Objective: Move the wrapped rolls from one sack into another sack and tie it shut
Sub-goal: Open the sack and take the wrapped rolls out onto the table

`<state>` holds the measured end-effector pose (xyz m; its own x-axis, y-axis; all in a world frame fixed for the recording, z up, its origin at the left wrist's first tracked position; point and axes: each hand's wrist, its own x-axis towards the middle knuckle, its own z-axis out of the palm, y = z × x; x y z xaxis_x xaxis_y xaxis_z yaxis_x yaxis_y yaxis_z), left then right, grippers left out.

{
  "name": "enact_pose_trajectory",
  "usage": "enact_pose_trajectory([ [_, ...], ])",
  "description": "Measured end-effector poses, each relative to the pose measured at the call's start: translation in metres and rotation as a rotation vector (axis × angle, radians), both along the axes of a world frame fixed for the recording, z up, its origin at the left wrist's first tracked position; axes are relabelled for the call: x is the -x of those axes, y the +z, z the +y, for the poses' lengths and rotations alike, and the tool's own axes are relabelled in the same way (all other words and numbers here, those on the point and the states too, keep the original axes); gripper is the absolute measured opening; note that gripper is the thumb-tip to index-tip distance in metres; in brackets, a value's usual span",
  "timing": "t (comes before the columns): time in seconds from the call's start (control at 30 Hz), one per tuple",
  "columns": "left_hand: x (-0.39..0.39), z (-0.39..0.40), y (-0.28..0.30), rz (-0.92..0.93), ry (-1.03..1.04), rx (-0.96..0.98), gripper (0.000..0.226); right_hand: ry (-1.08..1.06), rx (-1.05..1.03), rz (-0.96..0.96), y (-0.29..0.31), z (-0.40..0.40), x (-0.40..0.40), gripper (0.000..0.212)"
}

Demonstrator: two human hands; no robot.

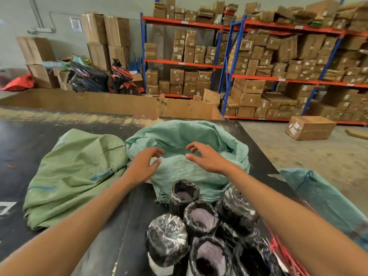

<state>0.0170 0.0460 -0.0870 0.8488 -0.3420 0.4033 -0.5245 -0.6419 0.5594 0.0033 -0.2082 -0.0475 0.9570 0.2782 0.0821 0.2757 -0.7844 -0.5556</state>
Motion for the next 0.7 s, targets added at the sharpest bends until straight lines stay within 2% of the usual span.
enact_pose_trajectory([
  [0.1, -0.047, -0.032, 0.018, 0.089, -0.046, -0.182, 0.039, -0.051, 0.096, -0.003, -0.007, -0.022, -0.051, 0.042],
  [0.17, -0.075, -0.054, 0.02, 0.279, -0.094, -0.296, 0.052, 0.051, 0.206, 0.164, -0.012, -0.036, -0.077, 0.061],
  [0.23, -0.099, -0.074, 0.011, 0.489, -0.147, -0.451, 0.061, 0.137, 0.38, 0.428, -0.019, -0.051, -0.096, 0.084],
  [0.27, -0.109, -0.081, 0.002, 0.577, -0.167, -0.549, 0.063, 0.155, 0.484, 0.53, -0.024, -0.058, -0.102, 0.088],
  [0.33, -0.122, -0.09, -0.017, 0.681, -0.191, -0.721, 0.066, 0.187, 0.675, 0.619, -0.035, -0.068, -0.11, 0.084],
  [0.4, -0.131, -0.094, -0.034, 0.727, -0.203, -0.762, 0.069, 0.219, 0.79, 0.609, -0.047, -0.072, -0.116, 0.077],
  [0.47, -0.137, -0.095, -0.042, 0.769, -0.208, -0.71, 0.068, 0.257, 0.821, 0.614, -0.058, -0.075, -0.124, 0.076],
  [0.57, -0.147, -0.094, -0.042, 0.857, -0.259, -0.658, 0.056, 0.3, 0.848, 0.607, -0.062, -0.075, -0.135, 0.066],
  [0.6, -0.15, -0.094, -0.04, 0.889, -0.276, -0.665, 0.05, 0.302, 0.829, 0.548, -0.062, -0.075, -0.138, 0.061],
  [0.7, -0.159, -0.091, -0.041, 0.914, -0.306, -0.637, 0.028, 0.272, 0.717, 0.183, -0.063, -0.074, -0.148, 0.047],
])
